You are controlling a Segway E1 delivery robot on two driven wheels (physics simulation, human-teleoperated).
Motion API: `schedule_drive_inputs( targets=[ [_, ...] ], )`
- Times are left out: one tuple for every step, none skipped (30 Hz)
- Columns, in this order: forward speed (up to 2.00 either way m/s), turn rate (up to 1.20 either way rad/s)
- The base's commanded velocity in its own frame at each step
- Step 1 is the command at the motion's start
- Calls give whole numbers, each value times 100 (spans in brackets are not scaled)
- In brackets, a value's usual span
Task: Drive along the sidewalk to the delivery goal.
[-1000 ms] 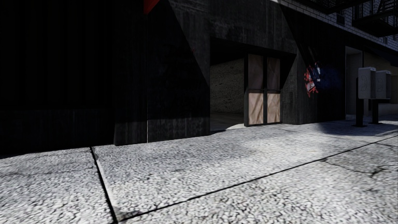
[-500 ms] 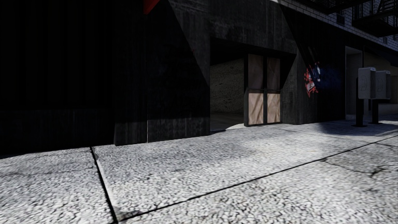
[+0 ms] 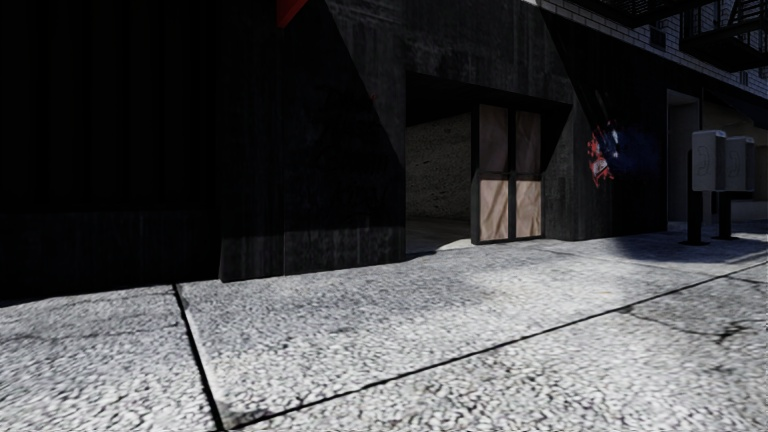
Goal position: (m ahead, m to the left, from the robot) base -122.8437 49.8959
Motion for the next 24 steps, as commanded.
schedule_drive_inputs(
  targets=[
    [115, 43],
    [116, 46],
    [116, 51],
    [116, 51],
    [117, 56],
    [117, 57],
    [117, 57],
    [117, 57],
    [117, 57],
    [117, 63],
    [117, 66],
    [117, 67],
    [117, 68],
    [117, 68],
    [117, 68],
    [117, 68],
    [117, 70],
    [117, 75],
    [117, 75],
    [117, 76],
    [117, 79],
    [117, 82],
    [117, 82],
    [117, 83]
  ],
)
